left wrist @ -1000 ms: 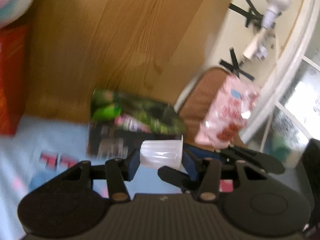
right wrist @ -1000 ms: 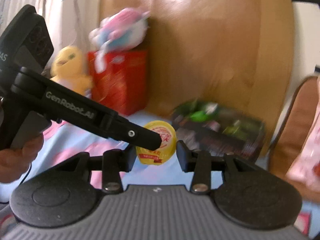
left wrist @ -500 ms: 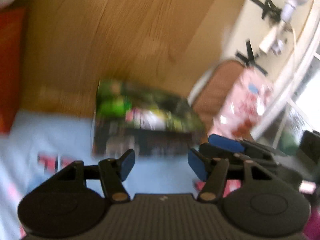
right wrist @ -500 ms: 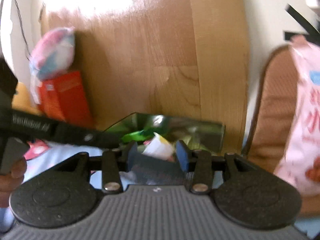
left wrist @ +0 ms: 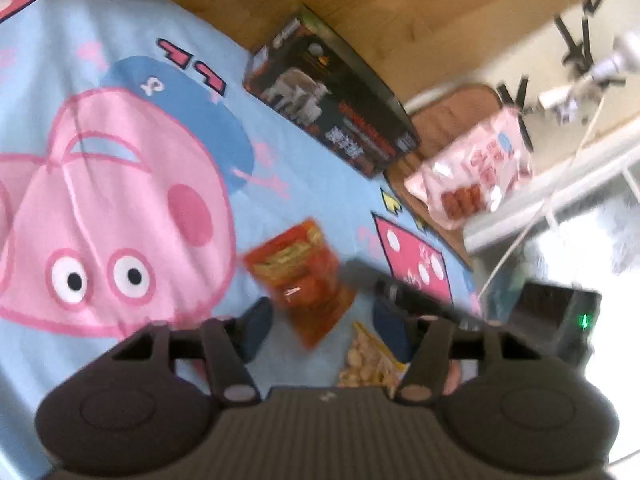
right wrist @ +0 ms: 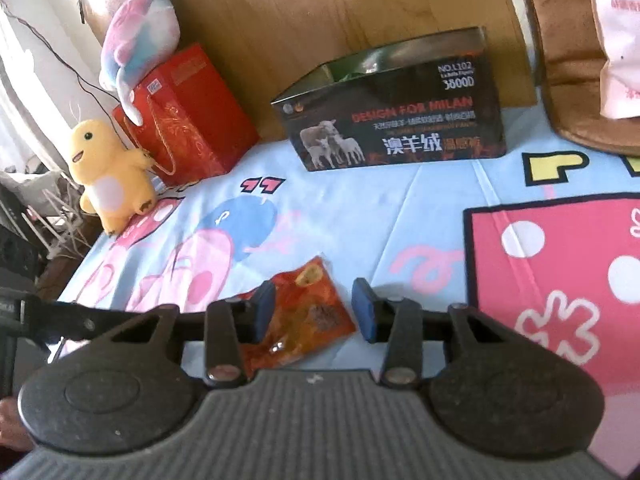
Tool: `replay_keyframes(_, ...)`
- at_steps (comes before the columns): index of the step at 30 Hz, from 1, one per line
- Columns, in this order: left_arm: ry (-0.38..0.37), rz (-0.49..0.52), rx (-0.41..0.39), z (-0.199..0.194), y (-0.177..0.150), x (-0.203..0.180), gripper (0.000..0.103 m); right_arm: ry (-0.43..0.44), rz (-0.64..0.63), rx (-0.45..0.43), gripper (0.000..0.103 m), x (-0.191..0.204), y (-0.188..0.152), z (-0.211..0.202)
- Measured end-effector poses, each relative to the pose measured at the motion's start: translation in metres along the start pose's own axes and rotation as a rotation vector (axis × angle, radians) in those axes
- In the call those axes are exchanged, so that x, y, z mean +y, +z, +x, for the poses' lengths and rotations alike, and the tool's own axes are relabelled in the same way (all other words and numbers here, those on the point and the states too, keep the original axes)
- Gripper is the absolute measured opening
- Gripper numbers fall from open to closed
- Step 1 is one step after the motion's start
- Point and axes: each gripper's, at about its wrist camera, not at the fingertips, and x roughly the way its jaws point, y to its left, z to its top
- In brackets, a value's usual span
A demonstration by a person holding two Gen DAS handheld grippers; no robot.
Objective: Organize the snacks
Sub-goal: 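Lower the left tool onto the red chip bag and grasp it, then carry the red chip bag with the left tool and drop it into the black box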
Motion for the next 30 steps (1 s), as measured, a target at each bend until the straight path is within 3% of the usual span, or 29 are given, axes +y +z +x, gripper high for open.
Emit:
replay_keyframes(1,0.017,-0.005,-0.013,0.000,-0.001,0.001,0.040,0.025,0.014,0.015,0.035,-0.002,0.001,-0.001)
replay_keyframes(2,0.039,-0.004,-0.023,-0.001,-0.002,0.002,0.027,0.043,0.025,0.020,0.033,0.002,-0.004,-0.001)
replay_keyframes(4,0.059,0.000,-0.023,-0.005,-0.006,0.006,0.013,0.070,0.028,0.030,0.029,0.012,-0.014,-0.003)
replay_keyframes(7,0.030,-0.014,-0.015,-0.014,-0.016,0.014,0.014,0.118,0.012,0.038,0.029,0.031,-0.030,-0.009)
replay_keyframes(11,0.038,-0.033,-0.051,-0.034,-0.020,0.025,0.013,0.113,-0.045,-0.006,0.031,0.052,-0.044,-0.021)
replay_keyframes(18,-0.057,0.067,-0.116,-0.074,-0.031,0.013,0.012,0.157,-0.013,-0.043,0.031,0.055,-0.050,-0.035)
replay_keyframes(21,-0.080,0.082,-0.119,-0.085,-0.037,0.008,0.012,0.200,0.098,-0.057,0.043,0.040,-0.048,-0.039)
replay_keyframes(23,-0.099,0.067,-0.112,-0.090,-0.040,0.009,0.012,0.227,0.164,-0.056,0.045,0.032,-0.048,-0.039)
replay_keyframes(27,-0.186,0.003,-0.110,-0.101,-0.044,0.018,0.012,0.291,0.208,-0.031,0.047,0.031,-0.052,-0.038)
replay_keyframes(30,-0.251,-0.017,-0.123,-0.110,-0.047,0.021,0.013,0.365,0.241,-0.009,0.057,0.033,-0.055,-0.035)
